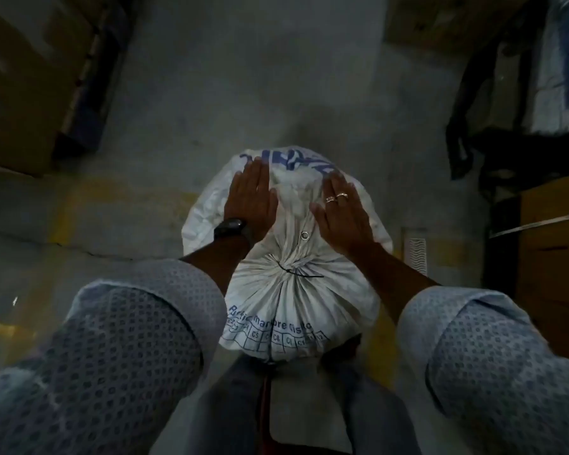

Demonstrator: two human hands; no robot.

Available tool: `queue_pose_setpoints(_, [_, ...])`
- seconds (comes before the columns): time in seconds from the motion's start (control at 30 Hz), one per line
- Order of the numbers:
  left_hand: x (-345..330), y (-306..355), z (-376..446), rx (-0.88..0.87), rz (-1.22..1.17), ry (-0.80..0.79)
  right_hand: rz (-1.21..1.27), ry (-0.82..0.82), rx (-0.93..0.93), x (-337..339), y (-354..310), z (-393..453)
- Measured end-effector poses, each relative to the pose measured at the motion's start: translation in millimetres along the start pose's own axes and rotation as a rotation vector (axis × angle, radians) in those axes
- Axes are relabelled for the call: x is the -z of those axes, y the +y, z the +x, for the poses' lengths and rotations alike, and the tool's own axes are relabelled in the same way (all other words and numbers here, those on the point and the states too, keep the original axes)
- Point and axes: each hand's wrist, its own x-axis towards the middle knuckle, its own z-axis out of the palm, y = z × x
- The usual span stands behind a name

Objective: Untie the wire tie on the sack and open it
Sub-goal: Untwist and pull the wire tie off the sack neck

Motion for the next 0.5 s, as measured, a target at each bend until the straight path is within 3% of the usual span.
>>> queue_pose_setpoints(0.17, [-65.8,-16.8,-14.7,0.041,0.012,-0.088,-0.065,0.022,0.027,-59.5,0.8,-16.8])
queue_pose_setpoints(0.3, [-96.5,-30.8,-13.4,0.030,0.045,-0.029,-0.012,0.054,0.012,-79.4,9.9,-13.5])
queue_pose_setpoints(0.5, [-93.0,-33.8,-7.0,-0.078,0.191,0.047,-0.038,0.241,0.065,-77.7,12.9,-8.4])
